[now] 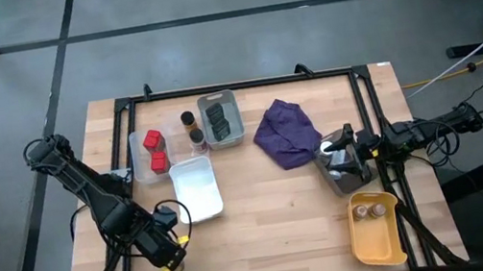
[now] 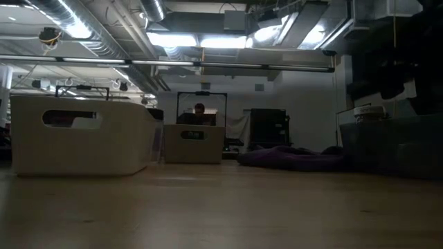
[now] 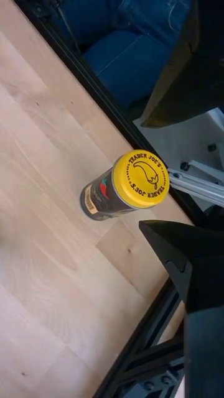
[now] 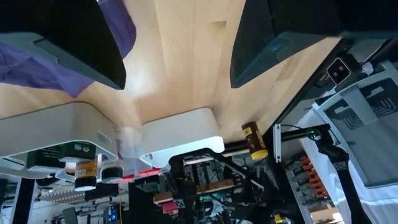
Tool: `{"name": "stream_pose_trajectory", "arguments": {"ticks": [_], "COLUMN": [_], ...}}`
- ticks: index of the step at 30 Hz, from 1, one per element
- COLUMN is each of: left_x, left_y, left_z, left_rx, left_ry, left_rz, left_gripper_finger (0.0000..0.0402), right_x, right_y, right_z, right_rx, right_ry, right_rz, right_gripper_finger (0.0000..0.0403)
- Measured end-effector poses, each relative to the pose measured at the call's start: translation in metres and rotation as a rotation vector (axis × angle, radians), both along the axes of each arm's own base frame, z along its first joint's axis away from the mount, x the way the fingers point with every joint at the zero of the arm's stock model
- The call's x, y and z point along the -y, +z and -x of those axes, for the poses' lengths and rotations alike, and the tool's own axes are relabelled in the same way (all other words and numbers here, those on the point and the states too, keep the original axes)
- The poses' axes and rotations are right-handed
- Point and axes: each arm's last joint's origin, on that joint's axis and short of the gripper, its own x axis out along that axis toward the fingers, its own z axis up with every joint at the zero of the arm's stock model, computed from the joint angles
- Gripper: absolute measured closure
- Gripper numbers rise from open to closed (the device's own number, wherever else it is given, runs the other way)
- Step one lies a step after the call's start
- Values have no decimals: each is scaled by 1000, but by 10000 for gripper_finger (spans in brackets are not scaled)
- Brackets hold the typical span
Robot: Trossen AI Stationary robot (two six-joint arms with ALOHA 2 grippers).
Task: Sort spices by type
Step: Put the yellow seasoning bottle into the white bin
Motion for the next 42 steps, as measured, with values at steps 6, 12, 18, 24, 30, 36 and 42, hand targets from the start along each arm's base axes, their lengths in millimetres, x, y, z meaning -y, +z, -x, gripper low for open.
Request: {"name": "stream_pose_trajectory", "arguments": {"ticks": [6,12,18,24,30,36,42], "left_x": [0,0,0,0,0,0,7], "left_y": [0,0,0,0,0,0,0], "left_z": [0,0,0,0,0,0,6], "left_rx": [-5,-5,-5,-5,-2,0,-39], "left_ry": [27,29,30,30,18,9,136], "left_rz": [6,7,7,7,5,4,31], "left_gripper_finger": [162,162,162,162,162,162,162], "right_x": [0,0,0,0,0,0,0], "right_y": [1,1,1,1,1,1,1], "right_z": [0,0,0,0,0,0,0], "right_rx": [11,14,15,16,16,16,16], "right_ry": [-1,-1,1,2,2,2,2], "right_rz": [-10,-12,-14,-14,-14,-14,-14], "right_gripper_finger": [116,116,116,116,116,116,116]}}
